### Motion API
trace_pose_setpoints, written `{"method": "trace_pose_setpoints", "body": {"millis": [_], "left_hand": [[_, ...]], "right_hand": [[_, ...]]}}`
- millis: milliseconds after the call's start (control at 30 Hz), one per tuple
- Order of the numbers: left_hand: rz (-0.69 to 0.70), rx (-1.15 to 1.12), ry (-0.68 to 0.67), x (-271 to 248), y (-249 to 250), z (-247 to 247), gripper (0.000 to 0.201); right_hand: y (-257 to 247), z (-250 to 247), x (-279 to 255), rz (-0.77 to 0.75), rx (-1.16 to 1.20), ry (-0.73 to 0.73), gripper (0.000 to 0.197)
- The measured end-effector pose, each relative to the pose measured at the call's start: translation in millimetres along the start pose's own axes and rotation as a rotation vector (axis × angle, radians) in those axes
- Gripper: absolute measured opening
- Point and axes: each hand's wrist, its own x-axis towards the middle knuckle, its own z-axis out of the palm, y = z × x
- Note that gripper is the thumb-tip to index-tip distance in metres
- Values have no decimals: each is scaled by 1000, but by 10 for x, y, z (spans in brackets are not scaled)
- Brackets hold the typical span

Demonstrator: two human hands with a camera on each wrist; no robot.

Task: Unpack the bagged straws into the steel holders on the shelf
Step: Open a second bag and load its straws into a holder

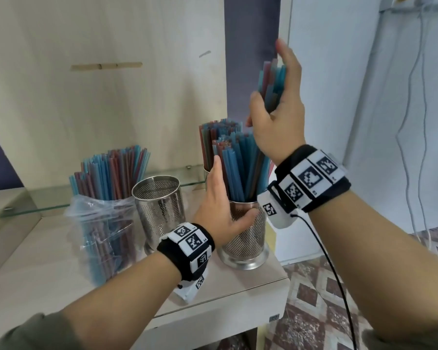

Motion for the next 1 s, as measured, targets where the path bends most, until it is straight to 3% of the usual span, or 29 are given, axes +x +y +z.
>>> {"method": "trace_pose_setpoints", "body": {"millis": [100,167,267,367,467,600,733,833,933,1000], "left_hand": [[-35,-9,-24,3,-5,1,129],[-39,-10,-26,11,-7,4,131],[-17,-36,6,6,-15,3,128],[8,-49,27,4,-37,-17,123],[11,-45,12,2,-56,-20,123],[27,-48,16,7,-75,-3,120],[11,-67,1,15,-69,-18,119],[-7,-63,-41,0,-29,-163,128],[-39,-10,-73,-61,-7,-538,137],[-33,62,-12,-115,-56,-878,125]], "right_hand": [[94,11,-149,27,-23,76,47],[158,12,-191,65,-50,42,43],[246,-9,-191,108,-130,-57,37],[323,-75,-229,105,-319,-266,30],[374,-161,-350,4,-503,-367,37],[461,-244,-445,-145,-552,-416,47],[377,-262,-474,-137,-524,-410,64],[142,-260,-494,-160,-457,-329,73],[-145,-172,-591,-270,-388,-273,66],[-306,-34,-714,-294,-314,-291,58]]}}
